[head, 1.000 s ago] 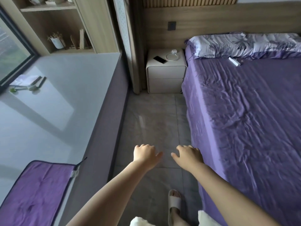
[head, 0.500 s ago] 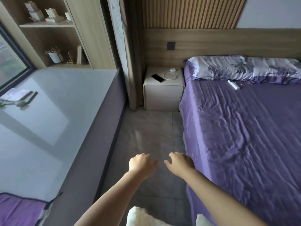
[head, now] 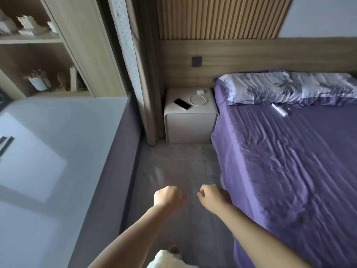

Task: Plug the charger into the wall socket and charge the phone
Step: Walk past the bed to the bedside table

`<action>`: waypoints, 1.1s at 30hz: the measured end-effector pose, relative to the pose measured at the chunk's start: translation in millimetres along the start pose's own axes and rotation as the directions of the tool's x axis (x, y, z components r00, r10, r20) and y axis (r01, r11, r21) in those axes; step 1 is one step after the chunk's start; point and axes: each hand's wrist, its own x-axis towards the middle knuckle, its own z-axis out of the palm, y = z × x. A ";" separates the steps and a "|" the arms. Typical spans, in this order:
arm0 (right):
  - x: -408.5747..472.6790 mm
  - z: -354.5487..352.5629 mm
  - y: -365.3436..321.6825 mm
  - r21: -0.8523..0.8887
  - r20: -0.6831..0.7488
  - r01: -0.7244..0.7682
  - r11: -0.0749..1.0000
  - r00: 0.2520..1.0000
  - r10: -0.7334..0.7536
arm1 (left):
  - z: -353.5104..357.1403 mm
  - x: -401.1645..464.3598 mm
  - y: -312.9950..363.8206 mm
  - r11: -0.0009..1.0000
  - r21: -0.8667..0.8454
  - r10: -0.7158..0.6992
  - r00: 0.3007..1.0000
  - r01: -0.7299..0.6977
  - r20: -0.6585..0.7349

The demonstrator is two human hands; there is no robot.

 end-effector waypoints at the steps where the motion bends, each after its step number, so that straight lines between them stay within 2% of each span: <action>1: 12.0 -5.2 -5.5 0.008 -0.011 -0.012 1.000 1.000 0.012 | -9.2 14.1 -5.0 1.000 0.009 0.009 1.000 -0.009 -0.003; 6: 58.9 -28.2 -22.7 0.037 -0.072 -0.052 0.998 0.996 0.054 | -42.8 68.0 -17.3 0.999 0.028 0.040 0.999 -0.039 -0.024; 14: 128.0 -44.9 -23.8 0.043 -0.047 -0.083 0.996 0.995 0.085 | -64.9 140.1 -19.9 0.999 0.014 0.048 0.999 -0.048 0.003; 23: 242.5 -81.8 7.1 0.036 0.029 -0.052 0.998 0.998 0.051 | -93.3 241.3 12.1 0.999 -0.021 -0.023 0.999 0.024 0.048; 33: 356.6 -137.4 28.7 -0.047 0.012 0.056 0.997 0.998 -0.055 | -126.8 339.7 46.5 0.994 -0.040 -0.095 0.992 0.099 0.080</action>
